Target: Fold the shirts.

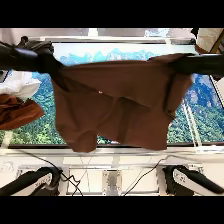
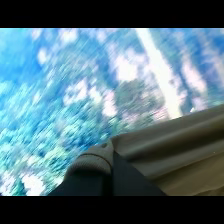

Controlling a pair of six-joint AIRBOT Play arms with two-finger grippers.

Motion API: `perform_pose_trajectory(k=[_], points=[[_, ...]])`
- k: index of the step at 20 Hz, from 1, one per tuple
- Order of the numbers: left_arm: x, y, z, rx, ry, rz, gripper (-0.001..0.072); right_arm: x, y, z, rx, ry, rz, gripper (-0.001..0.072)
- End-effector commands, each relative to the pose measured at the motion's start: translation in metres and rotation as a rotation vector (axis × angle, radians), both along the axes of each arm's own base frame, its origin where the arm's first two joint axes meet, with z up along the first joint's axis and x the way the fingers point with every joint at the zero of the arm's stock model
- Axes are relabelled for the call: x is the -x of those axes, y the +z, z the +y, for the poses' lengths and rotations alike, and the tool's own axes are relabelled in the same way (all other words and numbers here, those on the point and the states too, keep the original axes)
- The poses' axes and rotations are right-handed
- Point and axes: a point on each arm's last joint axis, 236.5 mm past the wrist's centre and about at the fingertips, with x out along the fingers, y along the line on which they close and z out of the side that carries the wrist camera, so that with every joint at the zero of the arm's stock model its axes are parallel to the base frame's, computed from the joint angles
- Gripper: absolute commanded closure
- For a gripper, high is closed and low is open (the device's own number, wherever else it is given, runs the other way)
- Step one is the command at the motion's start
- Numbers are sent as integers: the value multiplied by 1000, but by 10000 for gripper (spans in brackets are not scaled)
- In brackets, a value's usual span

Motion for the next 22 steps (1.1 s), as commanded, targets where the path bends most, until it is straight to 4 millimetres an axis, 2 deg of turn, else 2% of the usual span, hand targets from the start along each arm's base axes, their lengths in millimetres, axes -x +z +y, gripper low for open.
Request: perform_pose_trajectory(k=[1,2,3,4,5,6,7,8,10,11,12,14,16,18,20,22], points=[[-68,-112,33,-67,187,116,694,-76,-120,45,5,8,160,689],[-103,-122,40,4,297,68,692,-103,-143,48,-7,-53,146,686],[-133,-120,46,119,407,20,646,-133,-153,46,-31,-140,98,627],[-156,-106,52,216,466,-42,301,-154,-149,40,-56,-213,38,410],[-173,-84,62,284,500,-124,-11,-170,-136,30,-32,-249,-58,270],[-183,-62,76,300,506,-202,8,-177,-125,18,6,-261,-110,272],[-184,-48,90,268,490,-239,8,-179,-119,2,62,-267,-132,272],[-179,-44,98,246,470,-219,10,-176,-122,-17,105,-285,-101,272],[-149,-65,102,152,361,-78,11,-150,-150,-52,170,-292,78,272],[-125,-86,102,77,283,22,18,-126,-170,-66,216,-254,190,275],[-98,-108,106,-2,219,135,20,-99,-186,-80,267,-209,300,313],[-49,-144,116,-126,139,330,20,-50,-207,-103,340,-150,475,384],[-15,-168,118,-166,97,405,20,-11,-215,-110,325,-135,555,384],[1,-189,122,-183,139,385,20,18,-226,-115,311,-175,563,383],[15,-213,131,-227,163,391,20,57,-248,-114,281,-219,615,366],[30,-237,136,-257,153,460,19,108,-276,-98,189,-232,721,365]])
